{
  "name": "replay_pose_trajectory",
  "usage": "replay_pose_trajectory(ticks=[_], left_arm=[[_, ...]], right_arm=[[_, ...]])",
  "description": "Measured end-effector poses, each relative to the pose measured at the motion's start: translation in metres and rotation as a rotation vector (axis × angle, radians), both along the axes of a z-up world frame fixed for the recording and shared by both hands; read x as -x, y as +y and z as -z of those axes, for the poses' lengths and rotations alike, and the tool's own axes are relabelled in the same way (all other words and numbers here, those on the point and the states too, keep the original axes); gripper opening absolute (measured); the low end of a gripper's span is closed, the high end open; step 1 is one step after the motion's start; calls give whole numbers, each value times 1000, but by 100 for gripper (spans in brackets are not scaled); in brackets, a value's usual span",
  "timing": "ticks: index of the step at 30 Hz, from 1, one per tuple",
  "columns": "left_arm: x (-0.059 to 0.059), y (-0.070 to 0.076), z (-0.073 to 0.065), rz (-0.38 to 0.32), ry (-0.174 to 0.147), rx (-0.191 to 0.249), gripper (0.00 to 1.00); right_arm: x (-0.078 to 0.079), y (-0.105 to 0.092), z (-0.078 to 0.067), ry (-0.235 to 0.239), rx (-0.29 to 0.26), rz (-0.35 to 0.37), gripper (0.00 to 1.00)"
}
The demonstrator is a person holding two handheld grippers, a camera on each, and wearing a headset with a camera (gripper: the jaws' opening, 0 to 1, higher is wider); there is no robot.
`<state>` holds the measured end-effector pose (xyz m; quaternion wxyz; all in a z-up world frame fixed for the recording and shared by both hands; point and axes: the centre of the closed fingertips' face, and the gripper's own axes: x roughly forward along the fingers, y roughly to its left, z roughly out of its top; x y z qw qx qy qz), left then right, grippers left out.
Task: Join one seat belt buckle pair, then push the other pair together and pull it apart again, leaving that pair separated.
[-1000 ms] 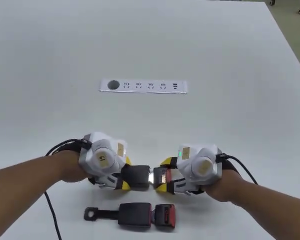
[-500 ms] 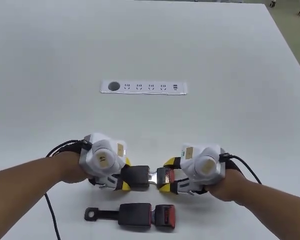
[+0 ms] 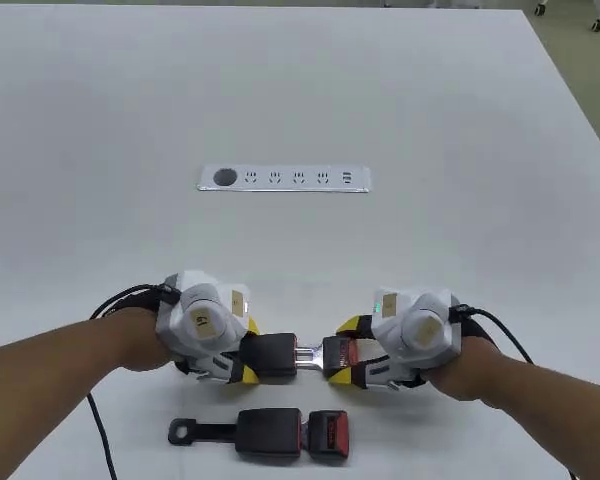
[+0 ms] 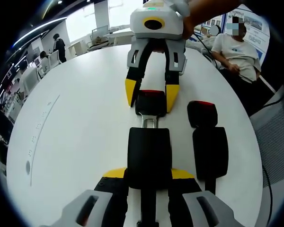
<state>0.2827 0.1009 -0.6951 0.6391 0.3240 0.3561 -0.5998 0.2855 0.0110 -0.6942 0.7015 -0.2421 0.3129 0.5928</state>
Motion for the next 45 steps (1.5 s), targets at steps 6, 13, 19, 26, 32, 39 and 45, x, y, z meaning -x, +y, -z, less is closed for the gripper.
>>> replay_pose_trajectory(ticks=[6,13,19,26,32,39,45], left_arm=[[1,-1,-1,-3,1,-2,33],[2,-2,-3,-4,2,-5,33],[1,-1,-3,-5,3,-7,33],[0,-1,-3,-6,4,-8,33],[0,-1,-3,-8,7,-5,33],[0,-1,-3,-7,8,-5,33],[0,-1,-3,-6,10,-7,33]], right_arm=[[0,-12,-2,2,0,7,34],[-1,-26,-3,2,9,9,34],[2,-41,-6,4,14,14,34],[-1,-58,-1,3,24,24,34],[1,-75,-2,10,25,33,34],[4,-89,-3,17,29,38,35],[6,-97,-4,18,33,44,35]])
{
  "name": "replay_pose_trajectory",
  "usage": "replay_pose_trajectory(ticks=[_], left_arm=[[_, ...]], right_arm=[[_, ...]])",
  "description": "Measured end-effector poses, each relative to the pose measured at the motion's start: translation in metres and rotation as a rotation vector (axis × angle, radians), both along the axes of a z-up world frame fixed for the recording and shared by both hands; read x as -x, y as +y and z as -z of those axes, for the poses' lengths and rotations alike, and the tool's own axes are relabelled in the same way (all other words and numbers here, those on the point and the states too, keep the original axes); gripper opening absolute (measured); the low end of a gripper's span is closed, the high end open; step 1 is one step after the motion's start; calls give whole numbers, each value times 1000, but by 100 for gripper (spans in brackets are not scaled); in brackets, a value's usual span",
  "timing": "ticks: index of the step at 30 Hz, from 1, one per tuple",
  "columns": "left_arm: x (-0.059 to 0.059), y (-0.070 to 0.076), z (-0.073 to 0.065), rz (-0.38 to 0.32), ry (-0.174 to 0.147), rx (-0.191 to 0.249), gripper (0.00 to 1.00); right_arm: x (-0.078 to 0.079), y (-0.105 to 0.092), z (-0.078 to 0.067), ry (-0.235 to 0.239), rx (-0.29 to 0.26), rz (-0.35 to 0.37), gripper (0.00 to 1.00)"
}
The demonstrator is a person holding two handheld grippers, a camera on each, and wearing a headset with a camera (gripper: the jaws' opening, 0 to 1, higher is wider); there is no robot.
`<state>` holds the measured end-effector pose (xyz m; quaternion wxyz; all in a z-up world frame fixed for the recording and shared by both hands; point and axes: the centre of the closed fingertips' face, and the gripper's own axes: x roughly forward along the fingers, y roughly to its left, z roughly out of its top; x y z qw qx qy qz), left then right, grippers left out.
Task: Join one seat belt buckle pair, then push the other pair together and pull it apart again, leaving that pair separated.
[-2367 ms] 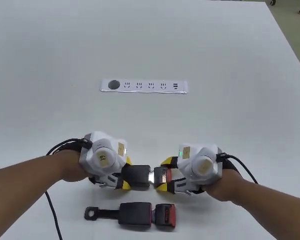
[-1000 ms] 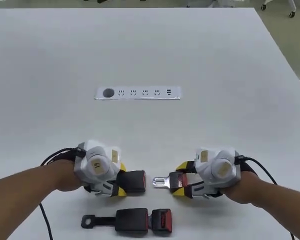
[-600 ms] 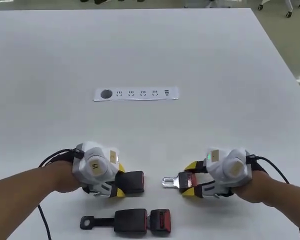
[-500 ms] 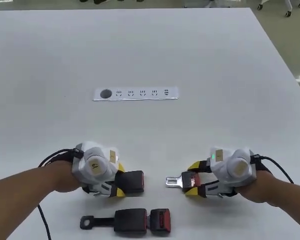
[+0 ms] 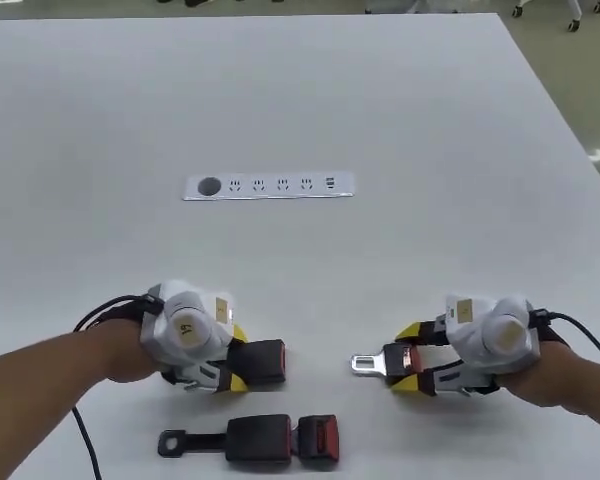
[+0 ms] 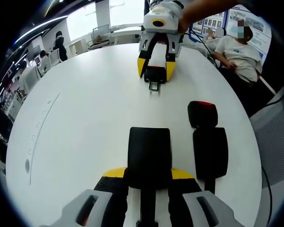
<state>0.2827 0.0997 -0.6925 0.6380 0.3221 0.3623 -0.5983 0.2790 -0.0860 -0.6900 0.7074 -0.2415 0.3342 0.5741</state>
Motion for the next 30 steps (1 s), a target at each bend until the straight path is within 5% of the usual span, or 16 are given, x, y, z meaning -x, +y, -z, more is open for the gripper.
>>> replay_pose_trajectory(ticks=[18,22,26,30], left_arm=[[1,-2,-2,-20,19,-31,34],[10,-5,-5,-87,123,9,47],[9,-1,-3,-87,104,1,59],[8,1,-9,-113,105,29,61]], right_arm=[[-3,-8,4,-22,2,19,36],[-1,-9,4,-30,22,45,36],[-5,-10,-1,-8,-19,137,50],[-16,-12,-9,-62,-33,201,57]])
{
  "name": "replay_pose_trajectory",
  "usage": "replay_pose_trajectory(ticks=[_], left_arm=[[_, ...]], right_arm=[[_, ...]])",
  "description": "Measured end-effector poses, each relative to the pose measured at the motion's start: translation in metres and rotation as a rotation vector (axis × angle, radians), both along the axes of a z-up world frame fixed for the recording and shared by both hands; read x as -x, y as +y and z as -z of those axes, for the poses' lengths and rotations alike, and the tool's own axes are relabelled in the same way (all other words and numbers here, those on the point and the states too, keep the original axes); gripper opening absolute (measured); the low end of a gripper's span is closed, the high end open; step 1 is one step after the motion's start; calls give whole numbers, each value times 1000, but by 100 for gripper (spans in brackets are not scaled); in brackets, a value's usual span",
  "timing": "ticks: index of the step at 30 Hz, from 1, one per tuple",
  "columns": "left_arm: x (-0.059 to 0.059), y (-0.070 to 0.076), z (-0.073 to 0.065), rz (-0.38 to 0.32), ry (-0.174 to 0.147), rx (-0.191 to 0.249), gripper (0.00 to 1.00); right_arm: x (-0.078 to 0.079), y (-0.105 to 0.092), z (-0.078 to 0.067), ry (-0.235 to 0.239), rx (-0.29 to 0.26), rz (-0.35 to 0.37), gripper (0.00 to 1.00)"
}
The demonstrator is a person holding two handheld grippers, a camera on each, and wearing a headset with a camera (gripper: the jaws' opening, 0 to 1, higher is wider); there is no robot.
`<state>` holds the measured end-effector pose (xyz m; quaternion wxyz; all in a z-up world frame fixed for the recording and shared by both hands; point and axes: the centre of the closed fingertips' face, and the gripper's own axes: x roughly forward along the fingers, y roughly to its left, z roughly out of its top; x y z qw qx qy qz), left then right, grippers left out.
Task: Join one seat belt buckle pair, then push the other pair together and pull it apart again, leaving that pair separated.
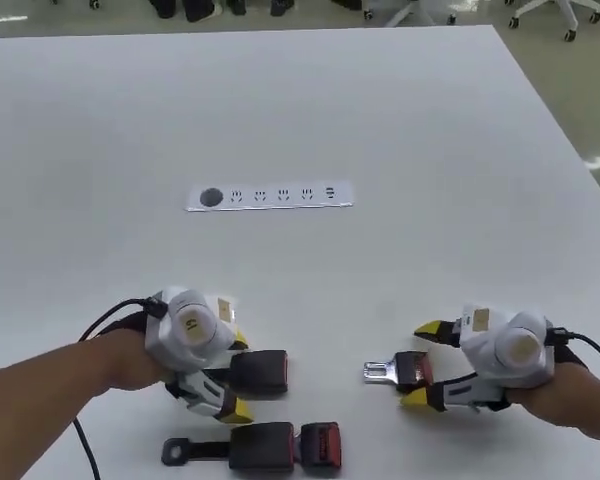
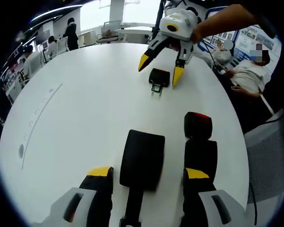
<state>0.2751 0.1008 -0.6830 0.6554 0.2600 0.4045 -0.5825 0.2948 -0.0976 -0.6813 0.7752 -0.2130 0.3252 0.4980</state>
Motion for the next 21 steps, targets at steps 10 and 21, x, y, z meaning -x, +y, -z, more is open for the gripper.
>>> replay_pose_trajectory(ticks=[10,21], left_arm=[[-9,14,-14,-225,-15,40,71],[-11,25,-59,-527,-89,211,98]], right_arm=[[-8,6,-19,-39,-90,190,71],[-7,0,-57,-160,-179,458,87]])
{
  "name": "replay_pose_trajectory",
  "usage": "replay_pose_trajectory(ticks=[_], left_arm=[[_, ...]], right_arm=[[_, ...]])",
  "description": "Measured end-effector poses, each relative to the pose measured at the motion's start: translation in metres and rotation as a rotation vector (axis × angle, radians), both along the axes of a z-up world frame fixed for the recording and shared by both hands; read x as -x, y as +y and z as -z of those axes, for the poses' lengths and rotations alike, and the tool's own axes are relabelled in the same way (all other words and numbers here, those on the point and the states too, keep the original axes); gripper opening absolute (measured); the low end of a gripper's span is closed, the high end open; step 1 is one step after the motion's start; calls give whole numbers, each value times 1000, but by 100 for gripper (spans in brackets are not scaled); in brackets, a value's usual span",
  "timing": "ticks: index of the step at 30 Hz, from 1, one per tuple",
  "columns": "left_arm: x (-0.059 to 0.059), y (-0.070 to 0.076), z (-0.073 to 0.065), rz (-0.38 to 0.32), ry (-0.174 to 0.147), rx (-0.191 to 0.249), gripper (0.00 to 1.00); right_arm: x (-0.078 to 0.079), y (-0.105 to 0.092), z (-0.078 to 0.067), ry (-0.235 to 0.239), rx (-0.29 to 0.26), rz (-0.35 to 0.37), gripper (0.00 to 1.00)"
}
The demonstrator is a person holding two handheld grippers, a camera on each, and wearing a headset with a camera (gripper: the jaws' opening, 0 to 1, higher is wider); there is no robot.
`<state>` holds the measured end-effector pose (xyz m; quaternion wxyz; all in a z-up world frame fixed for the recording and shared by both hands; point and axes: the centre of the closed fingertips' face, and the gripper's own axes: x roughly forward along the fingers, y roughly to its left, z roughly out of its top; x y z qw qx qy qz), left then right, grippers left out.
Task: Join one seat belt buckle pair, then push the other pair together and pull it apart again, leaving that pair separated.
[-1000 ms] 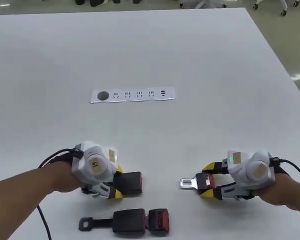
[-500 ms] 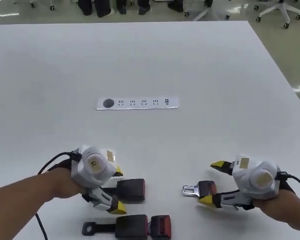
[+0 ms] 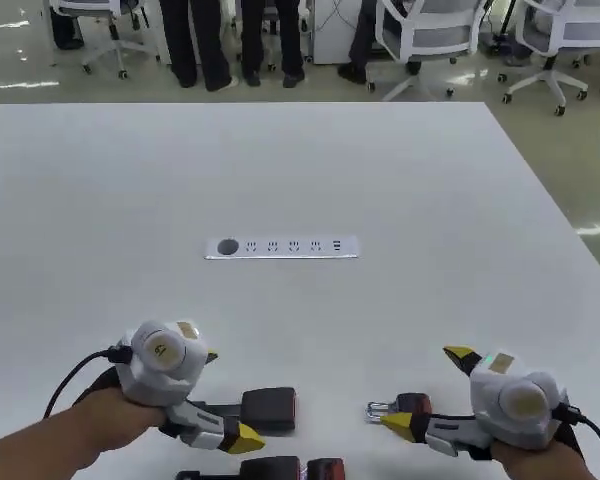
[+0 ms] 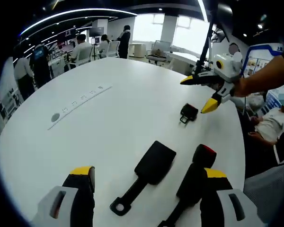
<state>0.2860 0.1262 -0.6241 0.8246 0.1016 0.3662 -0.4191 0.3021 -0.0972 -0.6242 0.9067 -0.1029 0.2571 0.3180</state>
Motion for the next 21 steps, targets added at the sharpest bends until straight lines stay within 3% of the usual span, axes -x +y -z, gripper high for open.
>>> replay_pose_trajectory(ticks=[2,3,5,7,10,12,13,21], left_arm=[[-3,3,-6,-59,-36,51,100],[0,7,-15,-78,-44,54,100],[8,12,-20,-96,-42,55,100],[12,15,-21,-105,-46,61,100],[19,23,-28,-169,-65,107,100],[22,31,-30,-196,-90,121,100],[29,28,-35,-212,-92,143,100],[55,50,-42,-266,-121,161,100]], right_arm=[[3,0,-9,-19,-14,34,90],[5,0,-14,-27,-26,53,91],[7,1,-16,-28,-57,72,94],[12,2,-22,-31,-47,81,93],[19,6,-31,-44,-69,104,95],[23,8,-31,-53,-55,103,96],[26,9,-32,-54,-58,103,96],[50,17,-42,-61,-61,96,98]])
